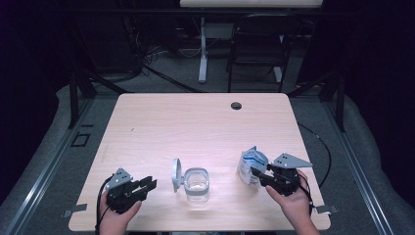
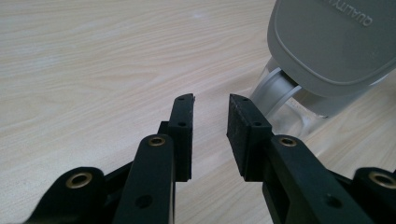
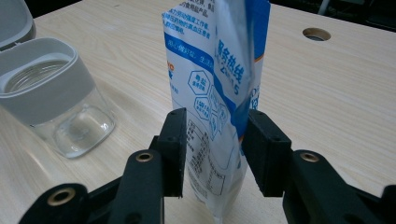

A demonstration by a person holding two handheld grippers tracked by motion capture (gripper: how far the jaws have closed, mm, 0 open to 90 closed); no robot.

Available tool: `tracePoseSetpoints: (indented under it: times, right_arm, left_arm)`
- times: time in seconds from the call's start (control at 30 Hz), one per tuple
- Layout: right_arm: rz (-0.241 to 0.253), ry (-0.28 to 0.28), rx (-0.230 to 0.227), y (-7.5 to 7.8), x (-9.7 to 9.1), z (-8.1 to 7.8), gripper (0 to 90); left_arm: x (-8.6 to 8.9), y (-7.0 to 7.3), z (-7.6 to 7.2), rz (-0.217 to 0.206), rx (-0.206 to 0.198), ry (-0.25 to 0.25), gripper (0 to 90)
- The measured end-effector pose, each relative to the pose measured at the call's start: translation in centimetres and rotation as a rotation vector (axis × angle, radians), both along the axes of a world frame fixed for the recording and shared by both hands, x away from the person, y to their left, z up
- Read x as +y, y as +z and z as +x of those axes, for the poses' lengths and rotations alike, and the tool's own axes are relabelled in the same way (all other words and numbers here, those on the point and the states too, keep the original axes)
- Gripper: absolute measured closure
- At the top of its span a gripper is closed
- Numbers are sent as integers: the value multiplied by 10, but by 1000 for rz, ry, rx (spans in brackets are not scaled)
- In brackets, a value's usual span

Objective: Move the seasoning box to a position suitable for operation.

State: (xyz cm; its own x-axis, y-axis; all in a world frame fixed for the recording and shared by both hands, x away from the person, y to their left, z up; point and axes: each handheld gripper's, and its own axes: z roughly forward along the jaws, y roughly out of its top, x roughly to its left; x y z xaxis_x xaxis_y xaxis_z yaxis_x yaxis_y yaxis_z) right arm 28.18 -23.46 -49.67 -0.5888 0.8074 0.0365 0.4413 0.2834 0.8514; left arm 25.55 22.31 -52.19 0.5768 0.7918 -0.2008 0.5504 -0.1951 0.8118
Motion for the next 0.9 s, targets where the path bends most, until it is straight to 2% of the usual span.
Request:
tracePoseSetpoints:
  times: [0.37,0.63,0.73,0.9]
  right_arm:
    - [5,-7,-10,-14,1,0,542]
    - [-11,-8,-7,-23,0,0,511]
    - [0,-10,-4,-28,0,0,490]
    - [-2,-14,-7,-33,0,0,464]
  left_arm:
    - [1,0,0,-5,1,2,693]
    - [0,-1,1,-10,3,0,668]
    - [1,-1,1,-3,9,-3,663]
    - [2,-2,1,-9,-2,2,658]
